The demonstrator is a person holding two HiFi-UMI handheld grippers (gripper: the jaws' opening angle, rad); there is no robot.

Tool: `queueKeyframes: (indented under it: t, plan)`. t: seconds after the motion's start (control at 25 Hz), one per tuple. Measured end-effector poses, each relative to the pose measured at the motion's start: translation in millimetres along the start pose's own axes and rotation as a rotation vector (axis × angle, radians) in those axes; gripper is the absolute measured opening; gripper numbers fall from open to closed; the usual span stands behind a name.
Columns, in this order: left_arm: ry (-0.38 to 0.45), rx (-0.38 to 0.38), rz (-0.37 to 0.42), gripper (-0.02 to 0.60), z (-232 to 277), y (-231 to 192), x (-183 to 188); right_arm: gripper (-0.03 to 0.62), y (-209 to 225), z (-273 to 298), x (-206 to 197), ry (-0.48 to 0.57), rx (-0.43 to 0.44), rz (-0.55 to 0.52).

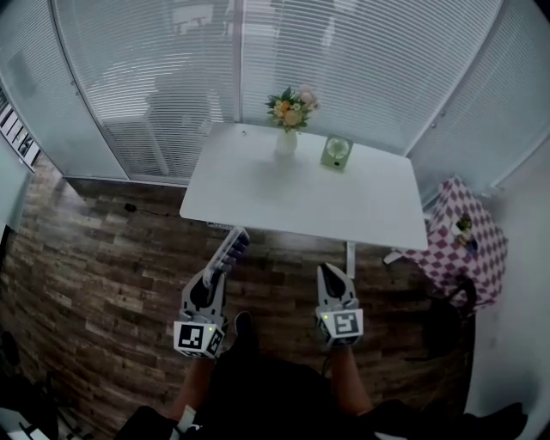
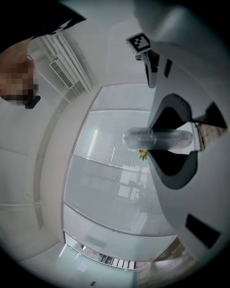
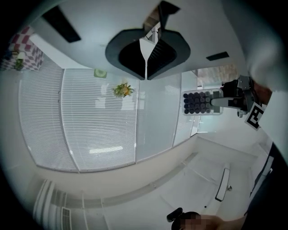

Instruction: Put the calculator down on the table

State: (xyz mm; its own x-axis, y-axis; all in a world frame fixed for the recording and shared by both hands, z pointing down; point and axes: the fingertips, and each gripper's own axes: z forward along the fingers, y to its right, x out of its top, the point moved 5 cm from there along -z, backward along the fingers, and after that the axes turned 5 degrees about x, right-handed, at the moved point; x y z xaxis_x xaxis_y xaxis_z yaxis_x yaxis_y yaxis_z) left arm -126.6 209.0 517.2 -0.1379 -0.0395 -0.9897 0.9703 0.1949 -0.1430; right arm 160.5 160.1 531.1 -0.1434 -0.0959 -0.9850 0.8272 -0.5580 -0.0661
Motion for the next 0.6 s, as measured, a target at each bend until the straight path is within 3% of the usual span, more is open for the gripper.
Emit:
queueKeyframes:
  t: [0.2,0.6]
  plan:
    - [0.000,-0.021,0.051,0.100,32.2,-26.5,9.9,0.008,4.2,34.2,6.8,0.004,-0.036,0.007]
    - [0.010,-0.083,0.035,0.100,82.8,-71.5,20.9,0.008,10.9,78.8,15.8,0.068,-0.154,0.065]
